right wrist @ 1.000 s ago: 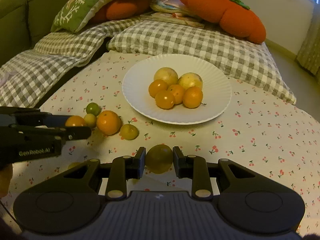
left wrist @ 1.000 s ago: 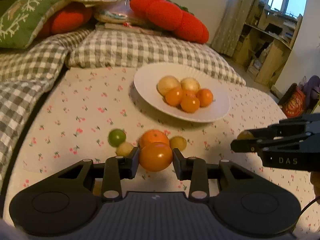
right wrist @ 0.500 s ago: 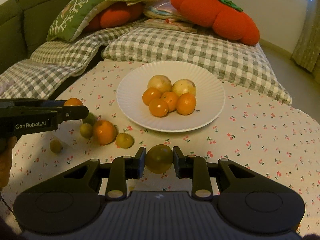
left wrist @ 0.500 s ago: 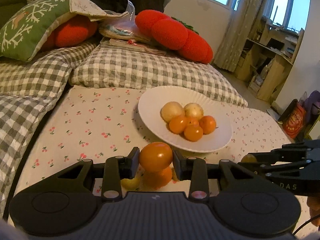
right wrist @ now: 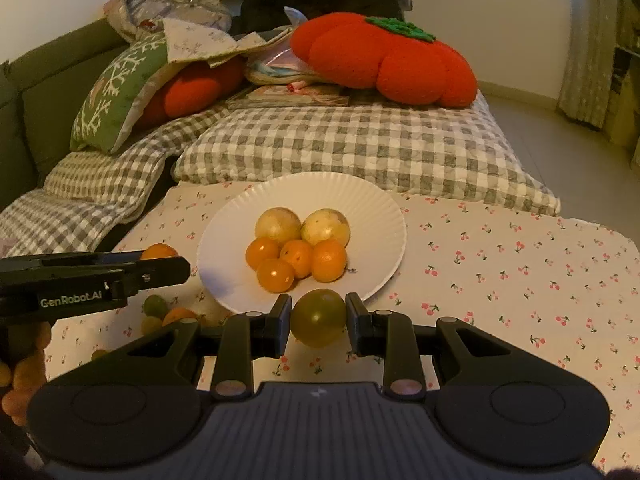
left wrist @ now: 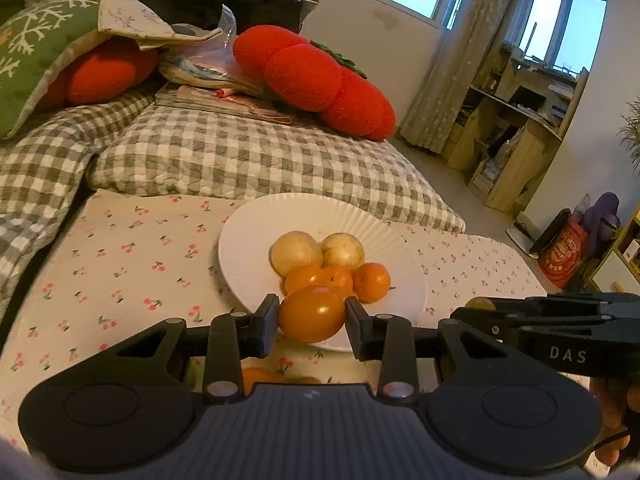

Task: Organize fruits
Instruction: 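Carry both held fruits to the plate and open both tools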

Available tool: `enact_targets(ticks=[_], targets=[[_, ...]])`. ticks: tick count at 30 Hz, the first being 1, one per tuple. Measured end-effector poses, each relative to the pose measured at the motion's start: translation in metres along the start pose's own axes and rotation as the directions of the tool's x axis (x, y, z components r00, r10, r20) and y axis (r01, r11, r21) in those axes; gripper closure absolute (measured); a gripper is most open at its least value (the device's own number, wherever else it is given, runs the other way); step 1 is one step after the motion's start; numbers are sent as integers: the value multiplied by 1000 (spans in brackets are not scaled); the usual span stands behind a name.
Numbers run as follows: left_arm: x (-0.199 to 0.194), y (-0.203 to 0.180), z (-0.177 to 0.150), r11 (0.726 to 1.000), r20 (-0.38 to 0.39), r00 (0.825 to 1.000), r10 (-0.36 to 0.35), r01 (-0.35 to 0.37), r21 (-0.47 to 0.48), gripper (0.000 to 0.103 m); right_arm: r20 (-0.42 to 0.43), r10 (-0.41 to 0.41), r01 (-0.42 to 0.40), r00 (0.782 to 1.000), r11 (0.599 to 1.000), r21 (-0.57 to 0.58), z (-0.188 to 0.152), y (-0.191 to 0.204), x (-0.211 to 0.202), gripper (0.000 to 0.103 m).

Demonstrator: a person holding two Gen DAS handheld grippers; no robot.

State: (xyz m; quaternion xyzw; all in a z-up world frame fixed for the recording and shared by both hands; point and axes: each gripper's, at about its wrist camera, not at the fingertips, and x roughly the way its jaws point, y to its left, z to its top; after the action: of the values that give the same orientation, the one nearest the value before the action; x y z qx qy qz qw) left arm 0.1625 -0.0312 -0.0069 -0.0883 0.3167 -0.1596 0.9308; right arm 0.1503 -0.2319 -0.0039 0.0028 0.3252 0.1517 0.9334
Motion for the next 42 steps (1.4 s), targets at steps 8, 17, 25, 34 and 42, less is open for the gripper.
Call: enact_targets(ticks=[8,17,25,34,42], targets=[[30,-4,9,999,-18,1000,-18,18,27,74,-14,-9,9,1000,1000,10,3,-5,21,77],[52,9,10,999,-52,998,-32,32,-7,74,-4,4,-4,1000,1000,17,4,-2,41,77],[60,28,26,998,-28,999,-19,18,-61,74,18,-14,11,1000,990,140,14,-33,52,77],[83,36,26,998,-47,999,-22,19,-65,74,51,41,-52,998,967,250,22,-61,78,77],[85,42,25,995,-48,998,-51,46,-89,72,61,76,-90,995,955,281,22,-58,86,75]])
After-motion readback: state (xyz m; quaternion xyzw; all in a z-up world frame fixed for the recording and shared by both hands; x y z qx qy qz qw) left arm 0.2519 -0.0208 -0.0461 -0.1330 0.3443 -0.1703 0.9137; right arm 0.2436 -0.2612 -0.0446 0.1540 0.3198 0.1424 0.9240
